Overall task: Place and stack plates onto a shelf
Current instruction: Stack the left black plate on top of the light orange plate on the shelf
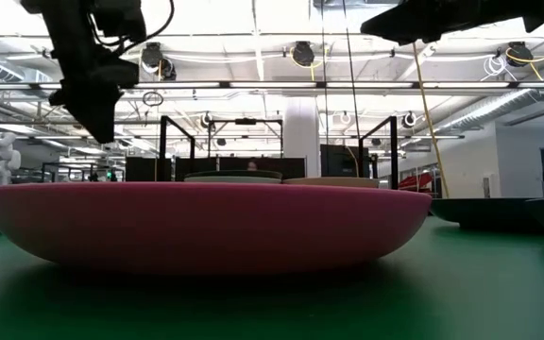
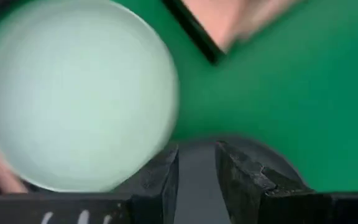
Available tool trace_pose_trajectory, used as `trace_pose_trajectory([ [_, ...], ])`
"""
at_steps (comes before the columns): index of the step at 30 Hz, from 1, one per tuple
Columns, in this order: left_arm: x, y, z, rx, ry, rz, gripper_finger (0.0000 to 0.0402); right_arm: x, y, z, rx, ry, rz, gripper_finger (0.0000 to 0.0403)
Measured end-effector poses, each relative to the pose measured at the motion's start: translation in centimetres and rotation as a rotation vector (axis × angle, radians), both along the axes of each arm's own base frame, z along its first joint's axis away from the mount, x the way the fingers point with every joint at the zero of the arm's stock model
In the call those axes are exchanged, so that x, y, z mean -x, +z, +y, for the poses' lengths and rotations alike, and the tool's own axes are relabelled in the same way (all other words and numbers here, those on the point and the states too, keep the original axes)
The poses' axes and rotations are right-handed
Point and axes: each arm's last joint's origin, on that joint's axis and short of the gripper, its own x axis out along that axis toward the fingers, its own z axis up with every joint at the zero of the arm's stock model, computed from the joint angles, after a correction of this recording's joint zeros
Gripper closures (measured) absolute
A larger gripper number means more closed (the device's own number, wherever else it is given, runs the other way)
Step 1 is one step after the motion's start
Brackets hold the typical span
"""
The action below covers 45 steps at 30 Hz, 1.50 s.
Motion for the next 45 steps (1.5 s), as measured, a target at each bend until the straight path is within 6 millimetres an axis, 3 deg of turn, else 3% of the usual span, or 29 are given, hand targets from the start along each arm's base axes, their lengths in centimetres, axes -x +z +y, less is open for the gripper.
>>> trace_pose_trajectory([
  [4, -1.0, -0.3, -2.3, 0.063, -0.108, -0.007, 0.0291, 0.0, 0.0, 0.0, 0.0, 0.0, 0.001, 0.0337],
  [12, -2.1, -1.0, -9.2, 0.112, -0.25, -0.018, 0.0291, 0.0, 0.0, 0.0, 0.001, 0.0, 0.007, 0.0337],
  [18, -2.9, -3.3, -13.7, 0.117, -0.37, 0.107, 0.0291, 0.0, 0.0, 0.0, -0.002, 0.0, 0.006, 0.0337],
  [22, -3.2, -5.4, -15.5, 0.085, -0.434, 0.226, 0.0291, 0.0, 0.0, 0.0, -0.012, -0.001, 0.005, 0.0337],
  [27, -3.5, -6.8, -16.3, 0.063, -0.456, 0.3, 0.0291, 0.0, 0.0, 0.0, -0.018, -0.002, 0.005, 0.0337],
  [45, -4.0, -7.4, -16.6, 0.039, -0.466, 0.285, 0.0291, 0.0, -0.1, 0.0, -0.019, -0.002, 0.007, 0.0337],
])
